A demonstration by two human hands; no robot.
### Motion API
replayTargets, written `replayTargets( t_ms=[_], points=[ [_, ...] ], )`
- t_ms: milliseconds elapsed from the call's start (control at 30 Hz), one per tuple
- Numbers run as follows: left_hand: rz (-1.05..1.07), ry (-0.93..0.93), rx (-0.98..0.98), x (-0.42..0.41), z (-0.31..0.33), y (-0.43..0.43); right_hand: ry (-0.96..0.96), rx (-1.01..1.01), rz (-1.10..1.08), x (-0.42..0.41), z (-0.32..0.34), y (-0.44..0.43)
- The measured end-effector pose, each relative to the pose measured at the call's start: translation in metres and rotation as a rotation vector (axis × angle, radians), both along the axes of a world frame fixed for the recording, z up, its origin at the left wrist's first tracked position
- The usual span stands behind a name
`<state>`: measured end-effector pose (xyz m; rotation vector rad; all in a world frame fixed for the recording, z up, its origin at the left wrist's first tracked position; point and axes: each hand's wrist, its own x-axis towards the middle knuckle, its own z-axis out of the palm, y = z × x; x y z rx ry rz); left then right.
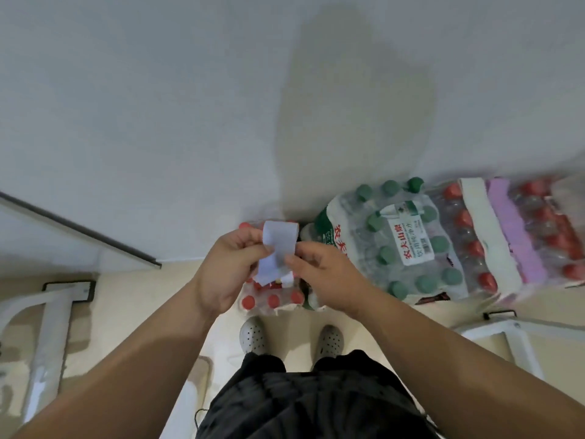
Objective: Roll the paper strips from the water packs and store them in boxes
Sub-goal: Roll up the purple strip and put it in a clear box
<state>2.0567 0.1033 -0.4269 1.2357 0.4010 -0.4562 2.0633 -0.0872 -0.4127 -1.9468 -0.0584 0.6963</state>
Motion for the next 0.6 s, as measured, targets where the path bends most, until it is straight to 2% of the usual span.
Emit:
replayTargets(
  t_ms=[167,333,500,600],
  points=[
    [-0.021,-0.078,0.102,0.004,0.060,-0.046,-0.126,0.084,-0.159,-0.013,0.041,-0.040],
    [-0.080,-0.097,0.050,0.000,0.104,-0.098,-0.208,0.199,-0.192,-0.024,0.073,-0.089],
    [-0.063,-0.149,0.159,-0.014,0.130,-0.162,-0.090,0.349,-0.096,-0.042,0.091,-0.159],
    [0.015,-0.174,0.173,-0.017,0.142,-0.200,-0.008,0.371,0.012,-0.047,0.084,-0.195]
  ],
)
